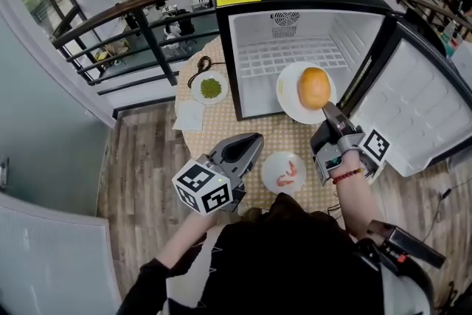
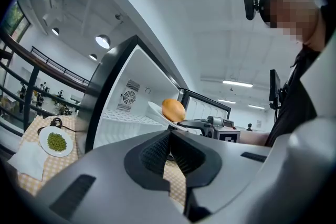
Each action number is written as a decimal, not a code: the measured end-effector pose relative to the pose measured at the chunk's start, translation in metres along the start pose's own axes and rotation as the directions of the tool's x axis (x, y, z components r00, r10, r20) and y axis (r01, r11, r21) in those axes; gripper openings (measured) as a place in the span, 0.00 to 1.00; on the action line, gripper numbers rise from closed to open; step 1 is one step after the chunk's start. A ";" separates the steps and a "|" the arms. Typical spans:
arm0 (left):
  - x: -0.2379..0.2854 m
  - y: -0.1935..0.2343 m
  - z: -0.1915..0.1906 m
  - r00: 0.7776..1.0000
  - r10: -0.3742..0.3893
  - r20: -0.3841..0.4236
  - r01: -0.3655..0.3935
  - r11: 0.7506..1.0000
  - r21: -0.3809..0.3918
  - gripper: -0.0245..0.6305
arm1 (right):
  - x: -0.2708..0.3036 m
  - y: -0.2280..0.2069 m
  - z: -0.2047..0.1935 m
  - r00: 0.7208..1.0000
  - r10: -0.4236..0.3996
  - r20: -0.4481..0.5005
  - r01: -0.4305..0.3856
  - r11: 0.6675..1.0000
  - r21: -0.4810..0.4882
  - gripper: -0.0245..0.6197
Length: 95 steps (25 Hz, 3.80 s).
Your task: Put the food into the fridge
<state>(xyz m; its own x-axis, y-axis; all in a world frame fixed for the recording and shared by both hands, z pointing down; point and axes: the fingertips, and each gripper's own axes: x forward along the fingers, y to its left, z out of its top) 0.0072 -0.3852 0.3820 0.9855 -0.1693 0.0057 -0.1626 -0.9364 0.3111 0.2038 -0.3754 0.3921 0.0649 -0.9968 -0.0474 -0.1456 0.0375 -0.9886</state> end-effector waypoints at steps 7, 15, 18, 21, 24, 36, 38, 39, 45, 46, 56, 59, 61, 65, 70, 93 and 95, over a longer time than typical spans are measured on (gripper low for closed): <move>0.021 0.023 -0.005 1.000 -0.005 -0.010 0.005 1.000 -0.015 0.06 | 0.043 -0.017 0.025 0.998 -0.056 -0.005 0.056 0.998 -0.038 0.08; 0.033 0.016 -0.021 0.993 -0.074 -0.090 0.079 0.996 0.047 0.06 | 0.074 -0.022 0.043 0.990 -0.139 -0.020 0.134 0.977 -0.164 0.08; 0.039 0.018 -0.025 0.990 -0.088 -0.111 0.094 0.994 0.049 0.06 | 0.084 -0.025 0.048 0.988 -0.155 -0.021 0.148 0.970 -0.195 0.08; 0.051 0.032 -0.017 0.992 -0.085 -0.091 0.088 0.996 0.032 0.06 | 0.111 -0.028 0.059 0.985 -0.172 -0.019 0.164 0.960 -0.227 0.08; 0.055 0.038 -0.015 0.994 -0.083 -0.076 0.085 0.996 0.018 0.06 | 0.129 -0.029 0.064 0.981 -0.191 -0.018 0.181 0.952 -0.246 0.08; 0.066 0.040 -0.029 0.995 -0.082 -0.049 0.080 0.996 -0.050 0.06 | 0.161 -0.027 0.066 0.965 -0.259 -0.048 0.213 0.875 -0.435 0.08; 0.066 0.041 -0.028 0.996 -0.076 -0.044 0.073 0.996 -0.053 0.06 | 0.164 -0.025 0.068 0.962 -0.269 -0.048 0.216 0.857 -0.467 0.08; 0.066 0.042 -0.027 0.996 -0.073 -0.042 0.071 0.996 -0.051 0.06 | 0.166 -0.025 0.069 0.961 -0.273 -0.043 0.219 0.848 -0.483 0.08; 0.065 0.043 -0.022 0.997 -0.063 -0.034 0.062 0.997 -0.039 0.06 | 0.175 -0.020 0.075 0.957 -0.289 -0.035 0.216 0.785 -0.580 0.08; 0.065 0.043 -0.022 0.997 -0.063 -0.035 0.061 0.997 -0.039 0.06 | 0.176 -0.018 0.074 0.954 -0.296 -0.036 0.215 0.766 -0.607 0.08; 0.058 0.041 -0.028 0.998 -0.052 -0.043 0.050 0.998 -0.047 0.06 | 0.182 -0.019 0.068 0.935 -0.352 -0.031 0.207 0.617 -0.759 0.13; 0.056 0.042 -0.030 0.998 -0.049 -0.046 0.047 0.998 -0.051 0.06 | 0.185 -0.013 0.063 0.937 -0.347 -0.029 0.180 0.554 -0.813 0.14; 0.054 0.041 -0.030 0.998 -0.050 -0.049 0.047 0.998 -0.051 0.06 | 0.186 -0.010 0.061 0.937 -0.349 -0.023 0.171 0.515 -0.840 0.14; 0.052 0.041 -0.029 0.998 -0.047 -0.049 0.045 0.998 -0.049 0.06 | 0.187 -0.008 0.060 0.933 -0.361 -0.010 0.165 0.453 -0.876 0.15; 0.052 0.043 -0.029 0.998 -0.044 -0.048 0.042 0.998 -0.054 0.06 | 0.188 -0.017 0.064 0.923 -0.384 -0.005 0.192 0.473 -0.860 0.17; 0.044 0.047 -0.031 0.999 -0.024 -0.039 0.020 0.996 -0.087 0.06 | 0.191 -0.041 0.073 0.904 -0.427 0.030 0.191 0.338 -0.921 0.22; 0.044 0.048 -0.031 0.999 -0.020 -0.037 0.017 0.996 -0.089 0.06 | 0.190 -0.042 0.073 0.903 -0.428 0.037 0.180 0.298 -0.938 0.22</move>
<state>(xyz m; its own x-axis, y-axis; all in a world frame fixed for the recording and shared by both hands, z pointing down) 0.0436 -0.4285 0.4266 0.9897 -0.1392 0.0343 -0.1414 -0.9079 0.3946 0.2940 -0.5608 0.4145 0.1580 -0.9133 0.3755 -0.9572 -0.2350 -0.1689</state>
